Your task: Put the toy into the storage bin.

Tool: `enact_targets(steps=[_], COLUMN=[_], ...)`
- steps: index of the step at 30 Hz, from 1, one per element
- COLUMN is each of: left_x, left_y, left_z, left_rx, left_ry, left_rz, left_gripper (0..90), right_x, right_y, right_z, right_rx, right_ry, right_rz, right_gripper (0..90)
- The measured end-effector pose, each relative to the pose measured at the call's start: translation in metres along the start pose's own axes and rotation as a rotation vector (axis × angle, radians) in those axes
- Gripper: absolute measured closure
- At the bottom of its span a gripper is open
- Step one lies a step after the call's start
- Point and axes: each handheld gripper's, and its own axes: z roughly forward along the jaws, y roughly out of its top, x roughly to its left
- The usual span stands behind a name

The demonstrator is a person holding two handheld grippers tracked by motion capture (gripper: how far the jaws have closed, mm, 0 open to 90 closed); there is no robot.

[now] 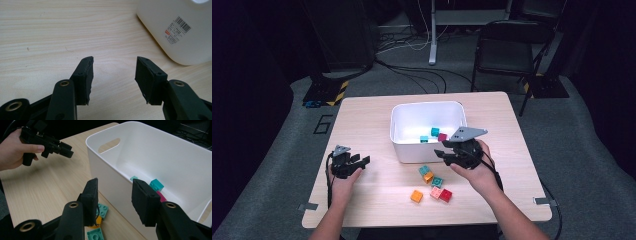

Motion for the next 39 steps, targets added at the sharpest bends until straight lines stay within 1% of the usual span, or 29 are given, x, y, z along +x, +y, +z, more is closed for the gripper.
enact_targets(steps=[2,4,6,9,11,17,20,21,22,23,25,26,27,28,30,32,34,35,39], left_x=[-0.001,-0.001,-0.001,0.000,0.000,0.000,0.000,0.000,0.000,0.000,0.000,0.000,0.000,0.000,0.000,0.000,0.000,0.000,0.000], left_y=[0.000,0.000,0.000,0.000,0.000,0.000,0.000,0.000,0.001,0.001,0.000,0.001,0.000,0.001,0.001,0.001,0.001,0.001,0.001], left_z=[0.000,0.001,0.001,0.000,0.000,0.001,0.001,0.001,0.001,0.000,0.001,0.001,0.001,0.001,0.001,0.002,0.002,0.002,0.001], left_rx=[-0.002,-0.003,-0.004,-0.003,-0.001,-0.005,-0.007,-0.007,-0.007,0.005,-0.005,0.000,-0.006,0.000,0.003,-0.001,0.002,0.002,0.006], left_ry=[0.002,0.002,0.003,0.002,0.001,0.001,0.001,0.001,0.000,-0.002,0.002,0.002,0.003,0.003,0.001,0.001,0.001,0.001,0.000], left_rz=[0.002,0.003,0.002,0.001,-0.001,0.003,0.000,-0.001,0.000,0.010,0.003,0.014,0.006,0.013,0.013,0.009,0.013,0.012,0.017], left_gripper=[48.3,48.3,48.3,48.3,48.3,48.3,48.3,48.3,48.3,48.3,48.3,48.3,48.3,48.3,48.3,48.3,48.3,48.3,48.3], right_x=[0.003,0.007,0.011,0.017,0.019,0.017,0.017,0.017,0.017,0.017,0.016,0.015,0.014,0.013,0.013,0.013,0.014,0.014,0.015], right_y=[-0.010,-0.020,-0.029,-0.043,-0.050,-0.066,-0.070,-0.075,-0.076,-0.078,-0.082,-0.084,-0.086,-0.087,-0.091,-0.093,-0.095,-0.096,-0.099], right_z=[0.001,0.002,0.004,0.010,0.014,0.028,0.033,0.037,0.038,0.040,0.046,0.048,0.051,0.053,0.059,0.064,0.068,0.070,0.076], right_rx=[-0.002,0.011,0.023,0.038,0.040,0.052,0.062,0.069,0.075,0.079,0.100,0.105,0.114,0.120,0.140,0.158,0.167,0.172,0.191], right_ry=[0.003,0.005,0.020,0.035,0.048,0.084,0.088,0.084,0.081,0.078,0.077,0.079,0.083,0.086,0.091,0.094,0.102,0.102,0.101], right_rz=[-0.004,-0.005,-0.008,-0.027,-0.034,0.021,0.027,0.018,0.021,0.019,0.023,0.019,0.018,0.019,0.017,0.012,0.009,0.002,0.000], right_gripper=[56.7,57.0,57.4,58.2,58.6,58.9,58.9,58.8,58.8,58.8,58.9,59.1,59.2,59.2,59.3,59.2,58.2,57.2,55.3])
